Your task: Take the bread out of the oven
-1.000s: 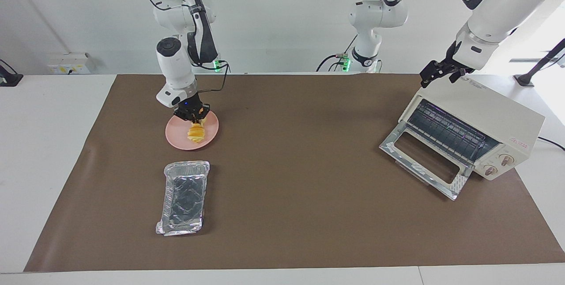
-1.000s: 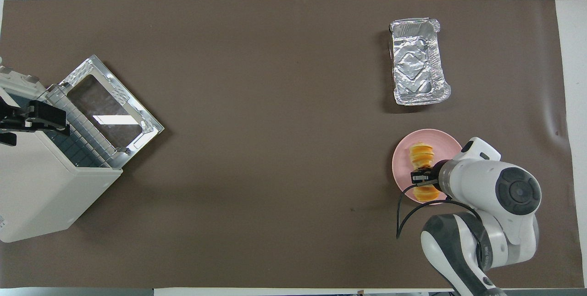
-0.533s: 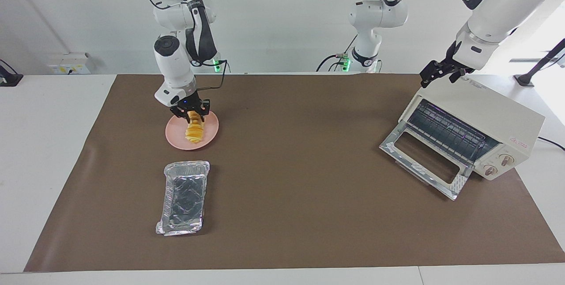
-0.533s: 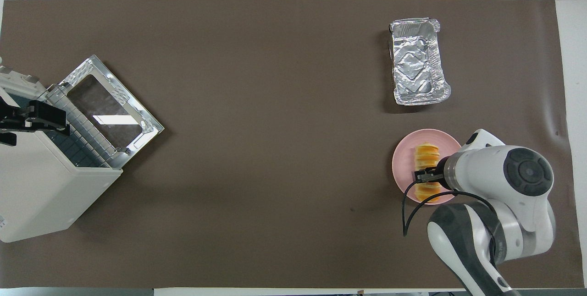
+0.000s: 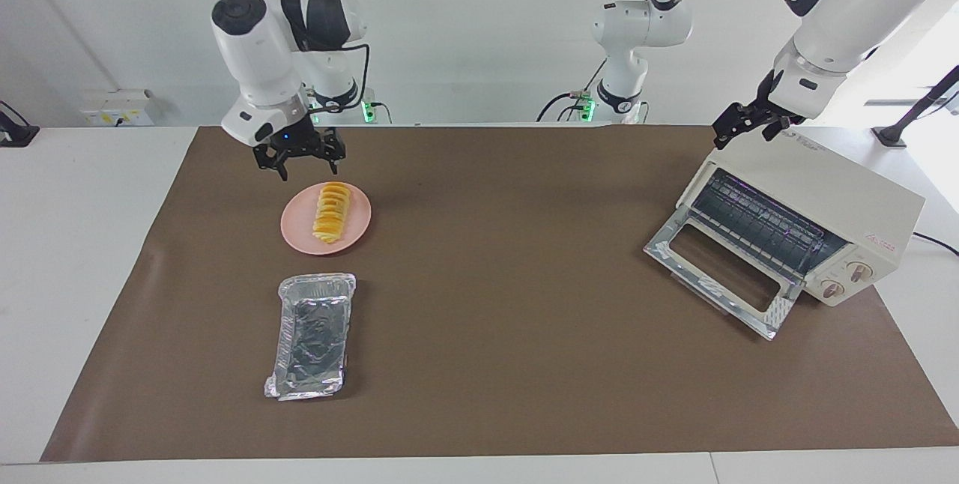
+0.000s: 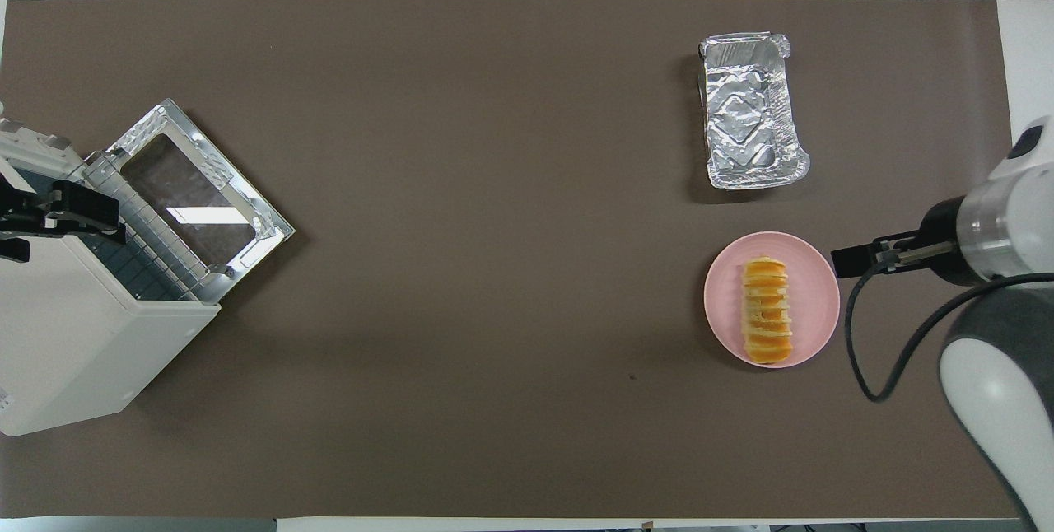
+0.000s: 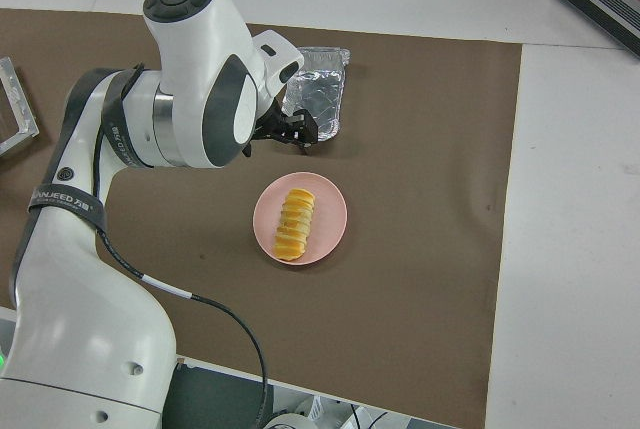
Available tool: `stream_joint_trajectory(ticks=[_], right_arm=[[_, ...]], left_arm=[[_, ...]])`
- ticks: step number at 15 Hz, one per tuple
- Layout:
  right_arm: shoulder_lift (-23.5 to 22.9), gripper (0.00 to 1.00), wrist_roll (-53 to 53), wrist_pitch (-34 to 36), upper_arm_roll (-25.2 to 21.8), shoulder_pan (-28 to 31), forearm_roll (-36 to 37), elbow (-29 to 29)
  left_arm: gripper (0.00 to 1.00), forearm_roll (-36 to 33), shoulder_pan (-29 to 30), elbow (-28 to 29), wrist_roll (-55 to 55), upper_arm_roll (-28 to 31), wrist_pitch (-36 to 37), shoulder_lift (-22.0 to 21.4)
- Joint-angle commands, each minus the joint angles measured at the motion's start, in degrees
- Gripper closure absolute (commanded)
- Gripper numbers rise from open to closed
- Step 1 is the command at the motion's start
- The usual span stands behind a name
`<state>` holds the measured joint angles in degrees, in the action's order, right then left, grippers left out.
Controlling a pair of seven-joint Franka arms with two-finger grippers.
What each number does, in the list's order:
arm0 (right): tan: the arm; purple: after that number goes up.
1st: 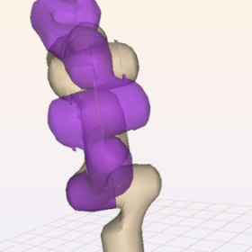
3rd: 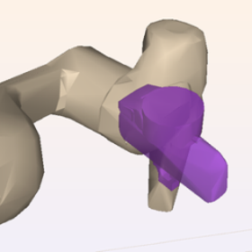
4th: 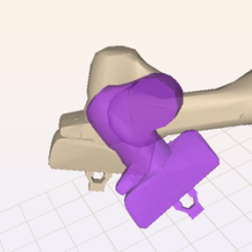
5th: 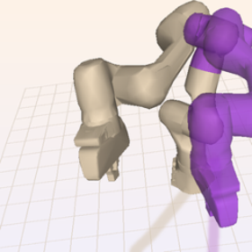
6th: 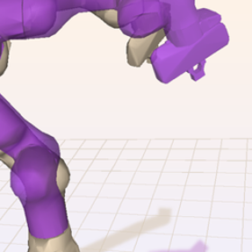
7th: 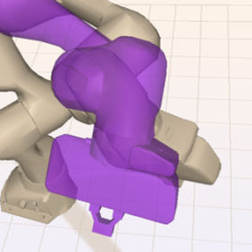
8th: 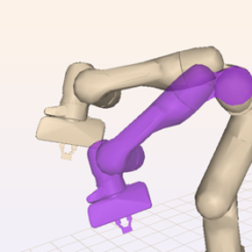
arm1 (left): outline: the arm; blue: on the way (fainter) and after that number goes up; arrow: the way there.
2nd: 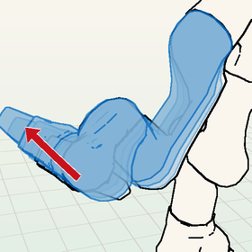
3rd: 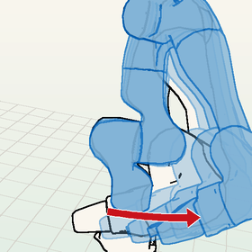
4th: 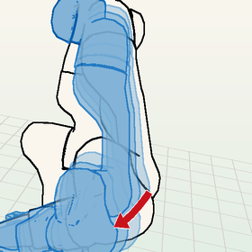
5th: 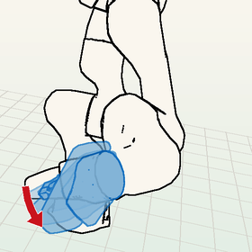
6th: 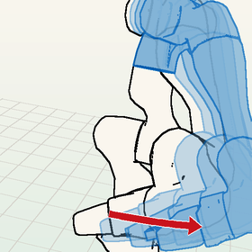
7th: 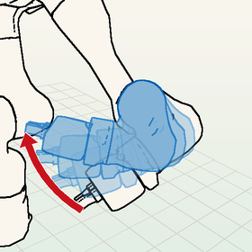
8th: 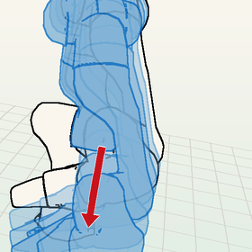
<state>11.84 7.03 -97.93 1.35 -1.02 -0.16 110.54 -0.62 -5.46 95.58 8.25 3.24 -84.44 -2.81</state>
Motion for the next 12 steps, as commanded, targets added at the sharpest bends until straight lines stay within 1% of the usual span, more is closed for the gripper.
stream_joint_trajectory(ticks=[1,2,3,5,7,9,12], right_arm=[[-5.4,0.0,2.0,10.1,0.2,2.1,-1.0,-12.8],[-6.8,0.0,2.4,13.5,0.2,2.7,-0.8,-16.0],[-7.1,0.0,3.3,15.1,0.2,3.4,-0.8,-17.5],[-7.2,0.0,4.2,15.1,0.9,5.3,-0.6,-17.9],[-7.2,0.0,4.0,14.2,1.0,5.3,-0.9,-17.9],[-7.4,0.0,3.8,14.1,2.3,6.1,-1.1,-17.9],[-7.4,0.0,3.9,14.4,2.3,6.7,-1.1,-17.9]], left_arm=[[0.0,0.6,0.8,1.0,-0.5,-0.4,0.6,-1.3],[0.0,0.6,0.8,1.0,-0.5,-0.4,0.6,-1.3],[0.0,0.6,0.8,1.0,-0.5,-0.3,0.6,-1.3],[0.0,0.6,0.8,1.0,-0.5,-0.3,0.6,-1.3],[0.0,0.6,0.8,1.0,-0.5,-0.3,0.6,-1.3],[0.0,0.6,0.8,1.0,-0.5,-0.3,0.6,-1.3],[0.0,0.6,0.8,1.0,-0.5,-0.3,0.6,-1.3]])
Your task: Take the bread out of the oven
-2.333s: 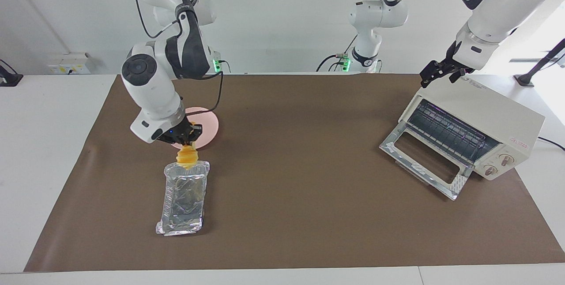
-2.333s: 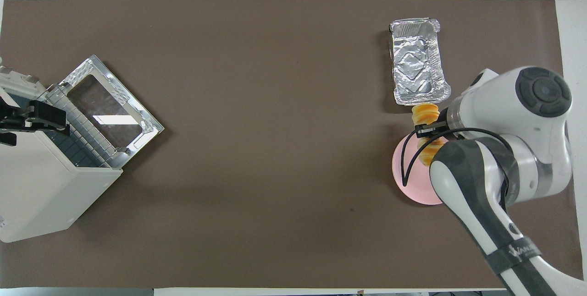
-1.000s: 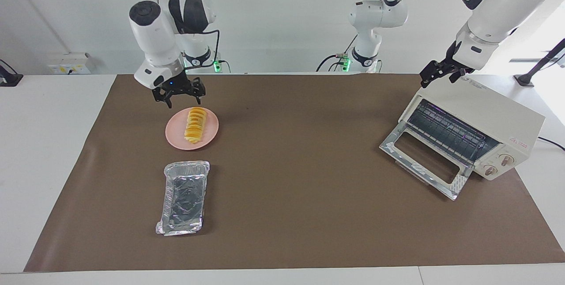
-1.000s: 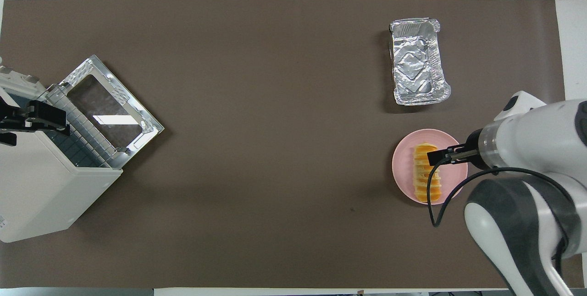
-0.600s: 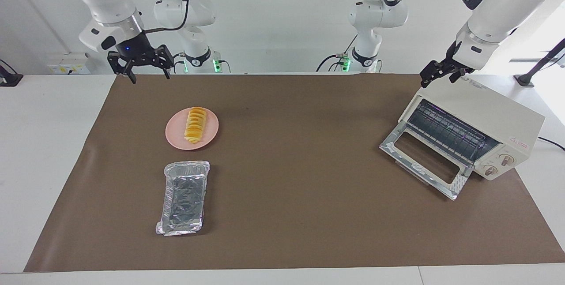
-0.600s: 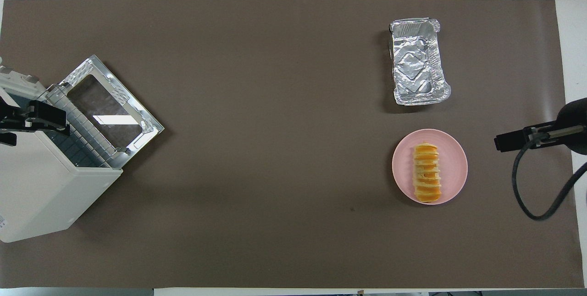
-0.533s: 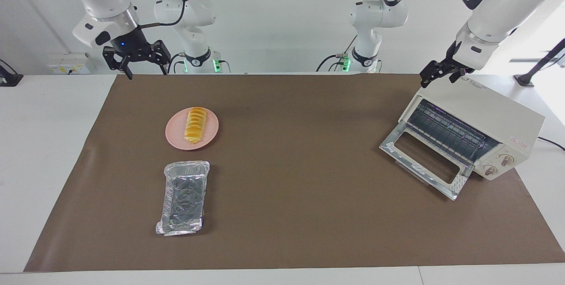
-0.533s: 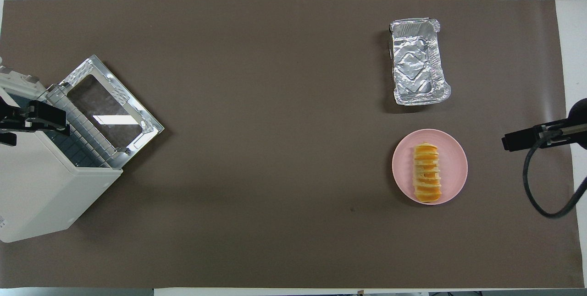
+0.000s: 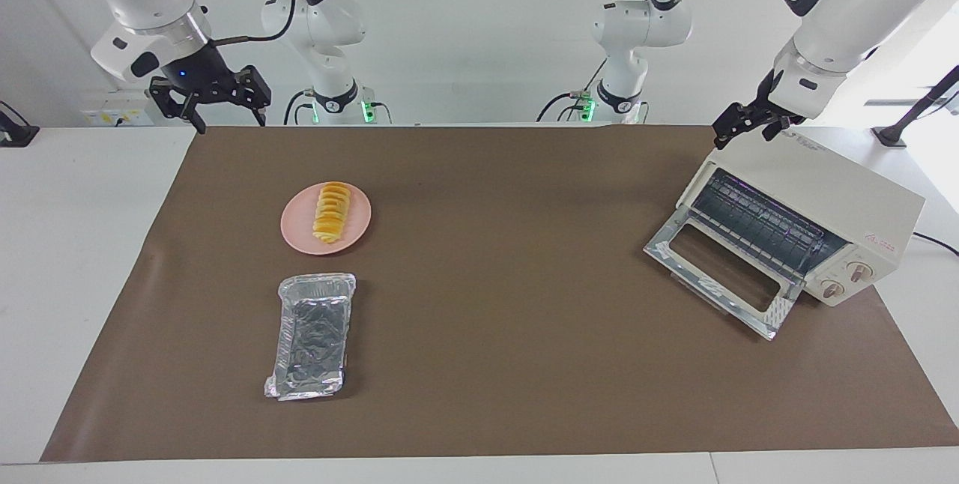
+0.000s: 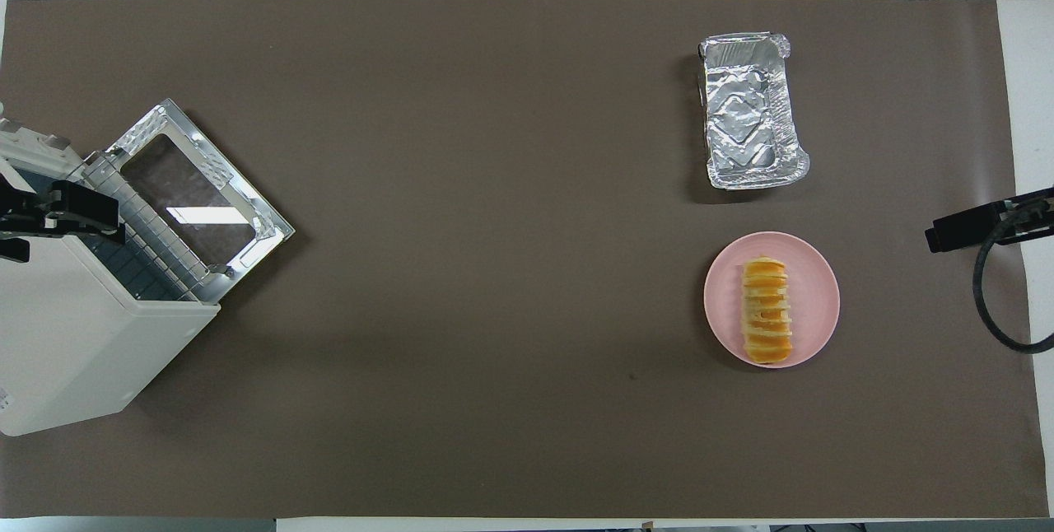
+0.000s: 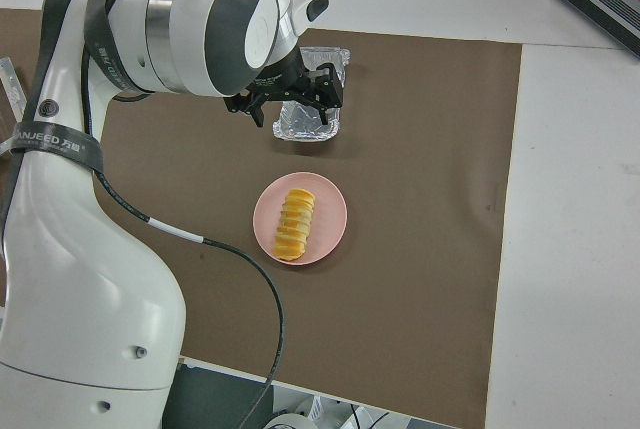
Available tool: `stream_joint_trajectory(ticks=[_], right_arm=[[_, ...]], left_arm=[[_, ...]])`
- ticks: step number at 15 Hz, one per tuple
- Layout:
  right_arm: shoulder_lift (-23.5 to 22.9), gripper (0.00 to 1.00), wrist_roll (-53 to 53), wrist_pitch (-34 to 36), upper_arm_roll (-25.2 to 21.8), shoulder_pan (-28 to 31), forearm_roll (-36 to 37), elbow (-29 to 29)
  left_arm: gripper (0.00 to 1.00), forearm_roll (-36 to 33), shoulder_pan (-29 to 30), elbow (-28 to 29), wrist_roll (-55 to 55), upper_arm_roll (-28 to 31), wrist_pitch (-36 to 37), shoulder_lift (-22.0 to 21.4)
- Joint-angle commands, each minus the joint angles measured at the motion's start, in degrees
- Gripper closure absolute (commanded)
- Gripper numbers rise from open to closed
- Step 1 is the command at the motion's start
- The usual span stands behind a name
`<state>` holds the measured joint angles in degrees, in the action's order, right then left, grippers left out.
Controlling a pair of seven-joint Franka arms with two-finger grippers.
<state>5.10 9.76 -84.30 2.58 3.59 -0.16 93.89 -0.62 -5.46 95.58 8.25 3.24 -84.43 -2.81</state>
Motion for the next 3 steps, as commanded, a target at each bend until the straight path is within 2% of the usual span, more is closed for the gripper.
stream_joint_trajectory(ticks=[1,3], right_arm=[[-0.7,0.0,1.1,0.7,1.1,2.1,-1.1,-1.3],[-0.7,0.0,1.1,0.4,0.9,2.2,-1.1,-1.3]], left_arm=[[0.0,0.6,0.8,1.0,-0.5,-0.3,0.6,-1.3],[0.0,0.6,0.8,1.0,-0.5,-0.3,0.6,-1.3]])
